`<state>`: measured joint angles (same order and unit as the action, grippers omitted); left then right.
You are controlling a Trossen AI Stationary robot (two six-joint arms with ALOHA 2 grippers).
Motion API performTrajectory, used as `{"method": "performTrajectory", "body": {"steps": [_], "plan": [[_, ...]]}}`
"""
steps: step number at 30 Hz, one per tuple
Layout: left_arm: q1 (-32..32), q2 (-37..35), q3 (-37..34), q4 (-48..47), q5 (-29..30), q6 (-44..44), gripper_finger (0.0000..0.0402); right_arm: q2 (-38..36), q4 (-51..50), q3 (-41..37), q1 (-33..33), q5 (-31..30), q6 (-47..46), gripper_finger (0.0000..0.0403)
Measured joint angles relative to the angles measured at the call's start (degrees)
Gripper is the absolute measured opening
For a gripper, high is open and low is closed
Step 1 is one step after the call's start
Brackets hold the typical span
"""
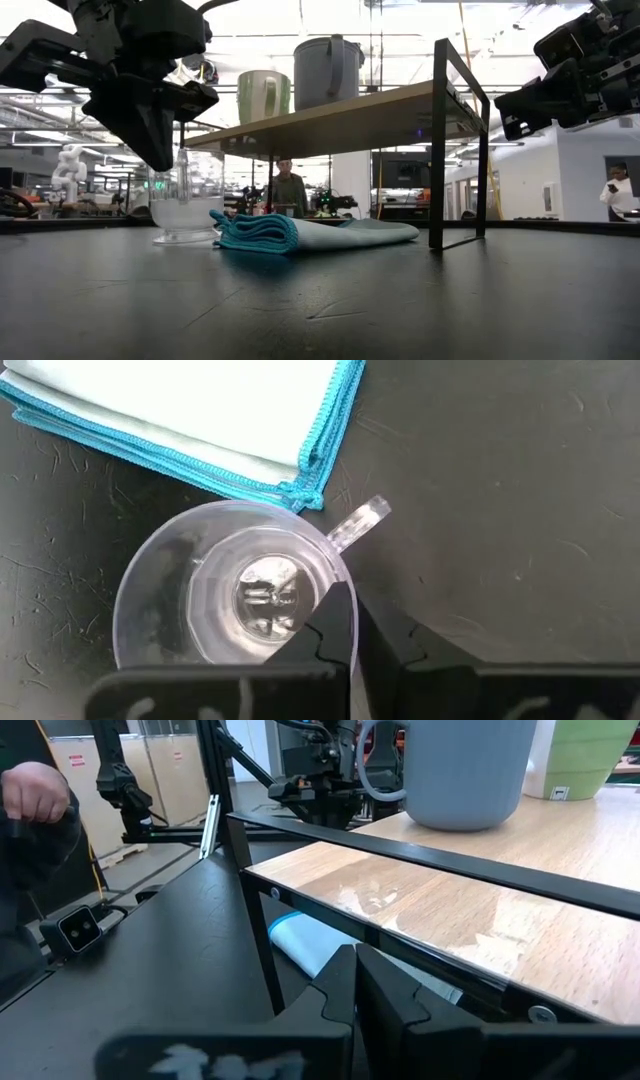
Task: Stack small to large cups/mugs on shelf
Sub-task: Put the transparent mug on the shelf
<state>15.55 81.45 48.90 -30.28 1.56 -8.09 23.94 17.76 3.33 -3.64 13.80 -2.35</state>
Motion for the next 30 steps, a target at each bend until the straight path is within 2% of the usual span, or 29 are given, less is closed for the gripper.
{"method": "performTrajectory", "body": {"steps": [30], "plan": [[0.0, 0.0, 0.0, 0.0, 0.5, -2.1, 0.0005, 0.0, 0.0, 0.0, 0.0, 0.0, 0.0, 0.0]]}}
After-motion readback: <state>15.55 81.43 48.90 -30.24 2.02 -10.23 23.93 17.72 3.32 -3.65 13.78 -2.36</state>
